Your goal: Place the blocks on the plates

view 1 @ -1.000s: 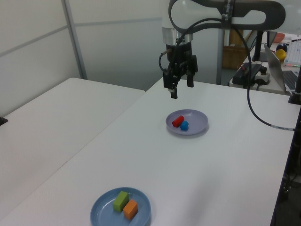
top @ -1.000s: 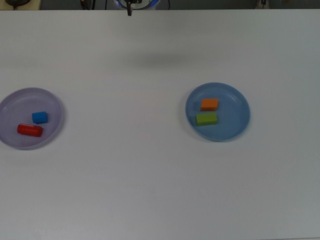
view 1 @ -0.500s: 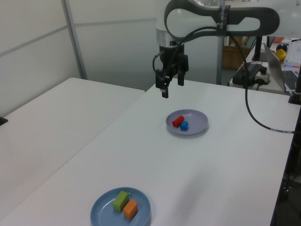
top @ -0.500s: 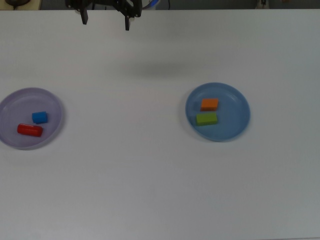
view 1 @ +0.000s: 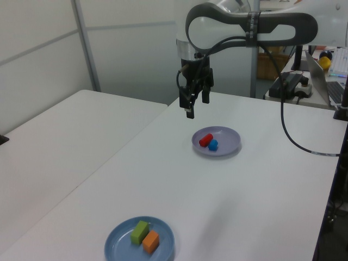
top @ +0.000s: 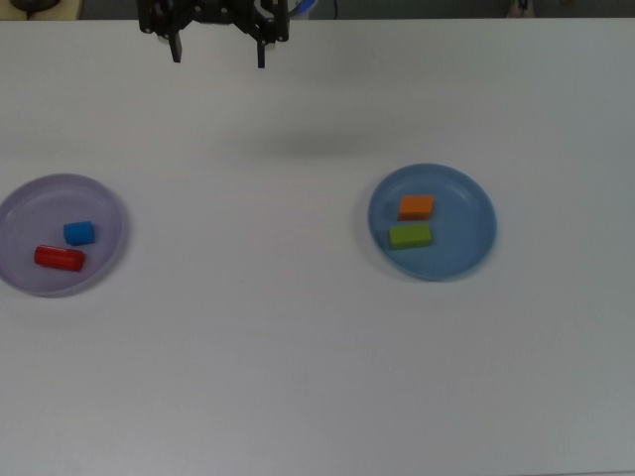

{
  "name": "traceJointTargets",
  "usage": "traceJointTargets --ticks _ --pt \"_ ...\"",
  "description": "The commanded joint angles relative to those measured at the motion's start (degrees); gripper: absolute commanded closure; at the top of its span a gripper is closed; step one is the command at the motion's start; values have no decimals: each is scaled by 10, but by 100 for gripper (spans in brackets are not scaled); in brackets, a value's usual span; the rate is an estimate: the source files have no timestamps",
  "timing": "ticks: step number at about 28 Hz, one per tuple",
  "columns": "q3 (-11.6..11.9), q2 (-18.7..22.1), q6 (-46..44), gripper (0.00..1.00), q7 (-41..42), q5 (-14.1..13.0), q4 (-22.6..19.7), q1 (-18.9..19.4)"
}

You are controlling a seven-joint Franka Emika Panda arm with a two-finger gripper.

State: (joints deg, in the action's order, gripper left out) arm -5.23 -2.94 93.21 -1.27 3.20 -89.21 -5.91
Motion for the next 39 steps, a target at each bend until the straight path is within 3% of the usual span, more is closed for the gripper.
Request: traceJointTargets --ticks 1,9,13,22,39 --pt "0 0 7 0 8 8 -2 3" --pt "-1 3 6 0 3 0 0 4" --pt "-21 2 6 0 -1 -4 0 3" --pt "-24 0 15 0 -7 -64 1 3" --pt "-25 2 14 0 -8 -62 3 3"
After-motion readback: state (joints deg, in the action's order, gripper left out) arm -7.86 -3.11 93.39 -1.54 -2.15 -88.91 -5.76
